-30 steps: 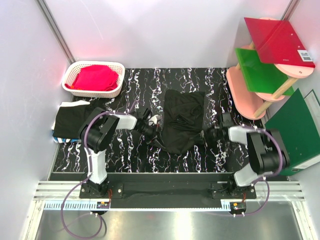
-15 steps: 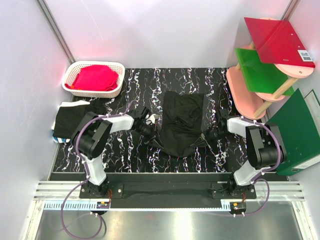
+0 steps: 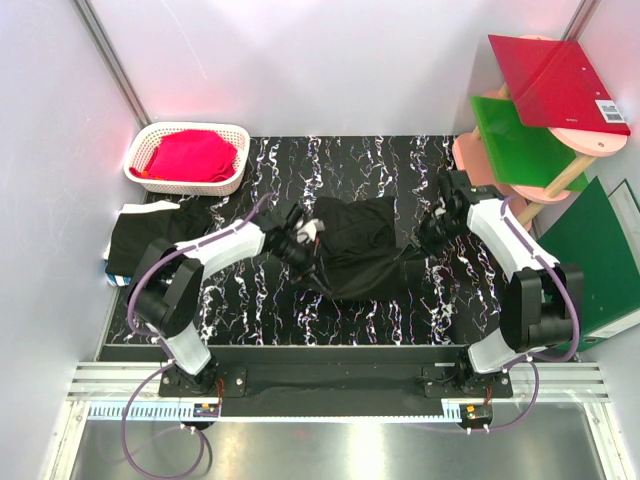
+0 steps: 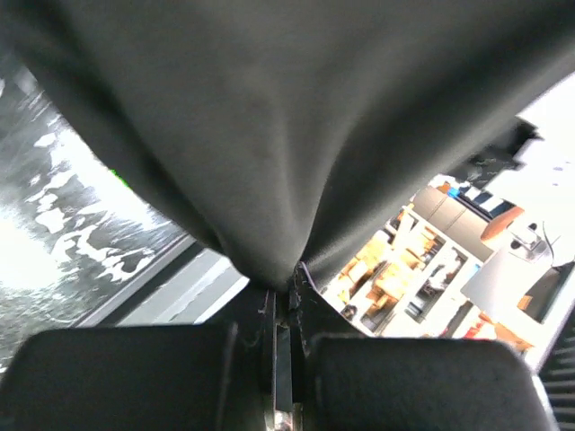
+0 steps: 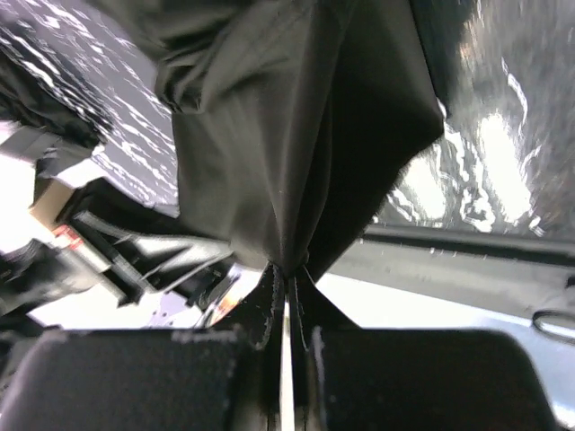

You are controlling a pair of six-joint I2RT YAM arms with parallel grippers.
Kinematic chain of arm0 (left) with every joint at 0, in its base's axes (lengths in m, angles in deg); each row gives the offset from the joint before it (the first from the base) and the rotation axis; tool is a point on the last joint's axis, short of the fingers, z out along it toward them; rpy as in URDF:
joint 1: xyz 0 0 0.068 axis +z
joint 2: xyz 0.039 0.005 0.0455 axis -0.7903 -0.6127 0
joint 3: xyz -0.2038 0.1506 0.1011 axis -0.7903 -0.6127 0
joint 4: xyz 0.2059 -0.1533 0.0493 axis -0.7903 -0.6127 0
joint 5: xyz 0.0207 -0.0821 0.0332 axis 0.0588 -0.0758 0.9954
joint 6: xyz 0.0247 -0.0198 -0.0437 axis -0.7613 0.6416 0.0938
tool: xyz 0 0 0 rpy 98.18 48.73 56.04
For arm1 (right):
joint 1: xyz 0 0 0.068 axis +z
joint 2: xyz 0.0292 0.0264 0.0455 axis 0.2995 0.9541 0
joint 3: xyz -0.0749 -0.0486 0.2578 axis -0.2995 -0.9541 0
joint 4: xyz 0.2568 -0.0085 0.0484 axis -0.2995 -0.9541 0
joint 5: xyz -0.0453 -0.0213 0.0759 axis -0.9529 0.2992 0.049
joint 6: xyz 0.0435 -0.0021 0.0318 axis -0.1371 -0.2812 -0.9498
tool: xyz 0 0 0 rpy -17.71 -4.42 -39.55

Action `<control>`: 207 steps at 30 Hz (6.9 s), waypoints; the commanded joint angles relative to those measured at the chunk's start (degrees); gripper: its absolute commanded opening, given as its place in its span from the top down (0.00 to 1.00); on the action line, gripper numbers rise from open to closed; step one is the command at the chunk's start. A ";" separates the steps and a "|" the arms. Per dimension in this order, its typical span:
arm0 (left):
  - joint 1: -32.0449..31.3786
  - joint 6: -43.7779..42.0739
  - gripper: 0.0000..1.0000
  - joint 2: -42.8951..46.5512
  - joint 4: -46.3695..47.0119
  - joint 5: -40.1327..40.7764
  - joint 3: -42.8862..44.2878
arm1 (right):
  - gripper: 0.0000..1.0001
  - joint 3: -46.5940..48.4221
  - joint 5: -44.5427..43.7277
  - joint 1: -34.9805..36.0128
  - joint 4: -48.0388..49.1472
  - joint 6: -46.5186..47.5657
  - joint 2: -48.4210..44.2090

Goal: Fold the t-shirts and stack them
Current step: Fold the long partially folded tshirt into a neat square

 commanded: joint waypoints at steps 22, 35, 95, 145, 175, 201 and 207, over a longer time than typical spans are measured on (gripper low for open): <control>9.17 5.68 1.00 -22.14 0.28 -1.18 38.80 | 1.00 31.37 -8.68 0.17 5.02 11.63 26.77; 12.86 11.48 1.00 -29.96 4.84 -0.92 50.85 | 0.82 42.44 -8.59 0.17 5.37 12.15 38.81; 16.29 24.32 1.00 -39.99 23.67 -6.10 49.80 | 0.76 -9.59 -13.96 9.92 59.42 -33.20 20.36; 18.05 22.74 1.00 -39.55 23.40 -7.51 50.68 | 0.30 -5.10 -18.44 12.82 51.15 -30.11 23.17; 19.19 22.74 1.00 -39.90 22.08 -6.81 52.70 | 0.99 1.58 -21.25 13.53 41.85 -22.74 13.33; 19.81 23.18 1.00 -39.46 22.44 -7.16 53.23 | 0.37 1.93 -19.67 13.35 36.75 -20.28 20.62; 19.81 23.09 1.00 -39.37 22.52 -7.07 52.35 | 0.45 4.48 -19.93 13.35 37.80 -20.45 22.65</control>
